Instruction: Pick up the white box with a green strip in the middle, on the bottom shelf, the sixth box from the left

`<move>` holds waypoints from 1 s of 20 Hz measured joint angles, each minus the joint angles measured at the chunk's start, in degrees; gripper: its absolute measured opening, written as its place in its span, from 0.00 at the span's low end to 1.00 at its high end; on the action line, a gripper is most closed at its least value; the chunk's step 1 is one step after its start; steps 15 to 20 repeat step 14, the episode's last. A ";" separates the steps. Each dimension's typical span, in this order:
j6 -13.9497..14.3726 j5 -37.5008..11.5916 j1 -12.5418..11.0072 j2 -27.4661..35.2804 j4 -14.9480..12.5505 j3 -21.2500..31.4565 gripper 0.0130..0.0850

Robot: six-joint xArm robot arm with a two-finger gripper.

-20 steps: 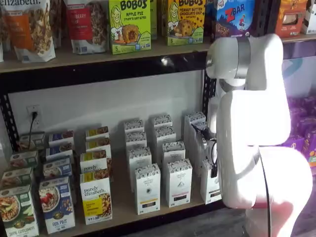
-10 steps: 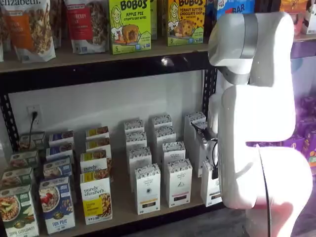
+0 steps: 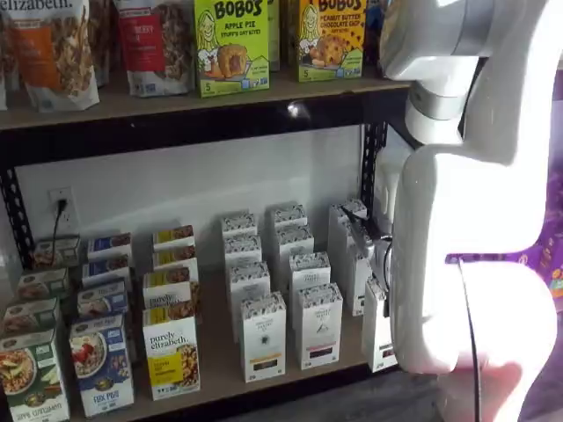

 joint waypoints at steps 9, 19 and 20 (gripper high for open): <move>-0.71 3.06 2.42 -14.04 3.14 10.10 0.50; -2.62 5.04 3.62 -19.92 6.43 13.19 0.50; -2.62 5.04 3.62 -19.92 6.43 13.19 0.50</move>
